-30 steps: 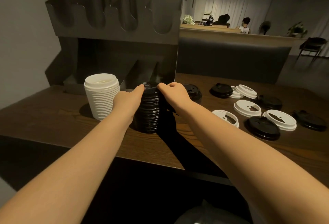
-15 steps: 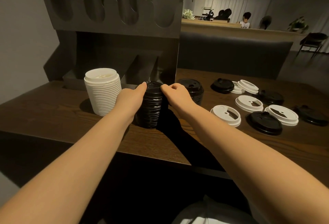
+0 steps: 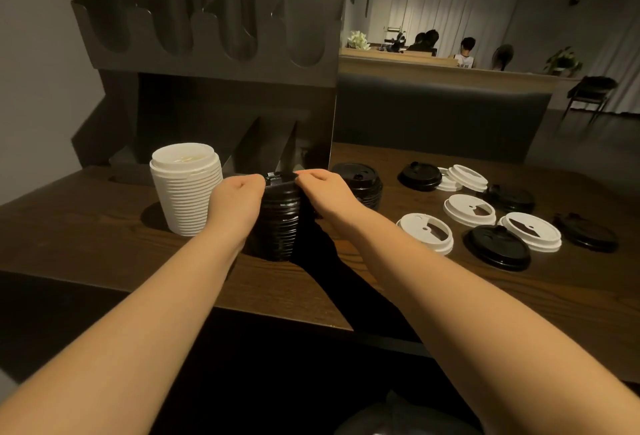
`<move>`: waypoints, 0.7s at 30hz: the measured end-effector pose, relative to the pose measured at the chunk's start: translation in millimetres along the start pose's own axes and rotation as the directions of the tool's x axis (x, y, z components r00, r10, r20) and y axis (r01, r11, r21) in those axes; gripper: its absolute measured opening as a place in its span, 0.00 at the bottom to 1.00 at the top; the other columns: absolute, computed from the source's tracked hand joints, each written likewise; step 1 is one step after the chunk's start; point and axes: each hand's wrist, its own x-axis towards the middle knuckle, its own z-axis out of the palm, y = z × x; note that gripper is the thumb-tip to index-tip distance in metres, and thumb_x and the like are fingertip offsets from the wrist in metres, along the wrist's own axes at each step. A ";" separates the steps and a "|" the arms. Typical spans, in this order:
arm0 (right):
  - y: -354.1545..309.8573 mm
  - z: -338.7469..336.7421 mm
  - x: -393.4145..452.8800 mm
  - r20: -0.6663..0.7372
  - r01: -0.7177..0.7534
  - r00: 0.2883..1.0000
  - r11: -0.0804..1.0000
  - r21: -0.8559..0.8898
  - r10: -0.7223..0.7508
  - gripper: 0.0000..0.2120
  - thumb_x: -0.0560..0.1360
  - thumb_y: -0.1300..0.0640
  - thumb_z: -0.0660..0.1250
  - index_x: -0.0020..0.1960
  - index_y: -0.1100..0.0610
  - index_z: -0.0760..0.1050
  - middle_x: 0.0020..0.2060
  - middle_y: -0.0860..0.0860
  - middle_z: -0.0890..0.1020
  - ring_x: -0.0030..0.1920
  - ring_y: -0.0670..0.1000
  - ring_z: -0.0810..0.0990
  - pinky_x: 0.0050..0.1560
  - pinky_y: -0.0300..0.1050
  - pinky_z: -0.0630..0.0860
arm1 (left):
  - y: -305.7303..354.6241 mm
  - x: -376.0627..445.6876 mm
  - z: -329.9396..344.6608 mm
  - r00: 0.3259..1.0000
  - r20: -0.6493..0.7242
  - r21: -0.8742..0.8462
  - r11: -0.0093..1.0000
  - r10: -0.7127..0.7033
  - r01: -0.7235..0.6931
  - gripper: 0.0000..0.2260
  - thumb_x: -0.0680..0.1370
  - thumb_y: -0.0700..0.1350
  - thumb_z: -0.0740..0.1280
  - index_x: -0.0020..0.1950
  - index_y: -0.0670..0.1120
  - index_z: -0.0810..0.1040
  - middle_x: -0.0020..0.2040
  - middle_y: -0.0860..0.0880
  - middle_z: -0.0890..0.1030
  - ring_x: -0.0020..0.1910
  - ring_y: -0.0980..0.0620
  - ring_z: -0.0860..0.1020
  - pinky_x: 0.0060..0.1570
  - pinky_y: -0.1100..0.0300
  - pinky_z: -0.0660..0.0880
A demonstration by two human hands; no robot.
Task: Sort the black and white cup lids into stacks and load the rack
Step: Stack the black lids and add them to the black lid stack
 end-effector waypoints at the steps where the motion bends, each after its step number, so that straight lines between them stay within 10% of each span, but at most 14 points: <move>1: -2.8 -0.6 0.1 0.010 -0.007 1.000 1.000 -0.003 0.007 0.10 0.79 0.57 0.60 0.53 0.58 0.79 0.43 0.51 0.80 0.45 0.47 0.79 0.46 0.40 0.75 | 0.4 0.3 -0.4 1.000 -0.015 0.034 0.999 -0.001 0.002 0.11 0.77 0.43 0.61 0.37 0.42 0.77 0.37 0.47 0.76 0.38 0.52 0.73 0.35 0.58 0.67; 14: 14.8 -2.0 -8.4 0.015 0.088 0.996 0.993 -0.075 -0.087 0.18 0.82 0.53 0.52 0.59 0.59 0.77 0.54 0.53 0.82 0.55 0.49 0.79 0.53 0.40 0.74 | -15.1 -4.7 8.1 0.984 0.073 0.039 0.986 0.160 -0.163 0.16 0.81 0.52 0.57 0.37 0.46 0.73 0.38 0.50 0.76 0.43 0.51 0.76 0.40 0.57 0.70; 21: 12.0 1.3 -19.3 0.007 0.174 0.985 0.972 -0.157 -0.175 0.18 0.83 0.53 0.49 0.56 0.58 0.76 0.50 0.52 0.80 0.50 0.44 0.77 0.49 0.35 0.70 | -17.4 -1.3 4.5 0.984 0.130 -0.027 0.992 0.124 -0.121 0.17 0.78 0.51 0.57 0.53 0.41 0.78 0.48 0.44 0.80 0.51 0.46 0.79 0.43 0.56 0.71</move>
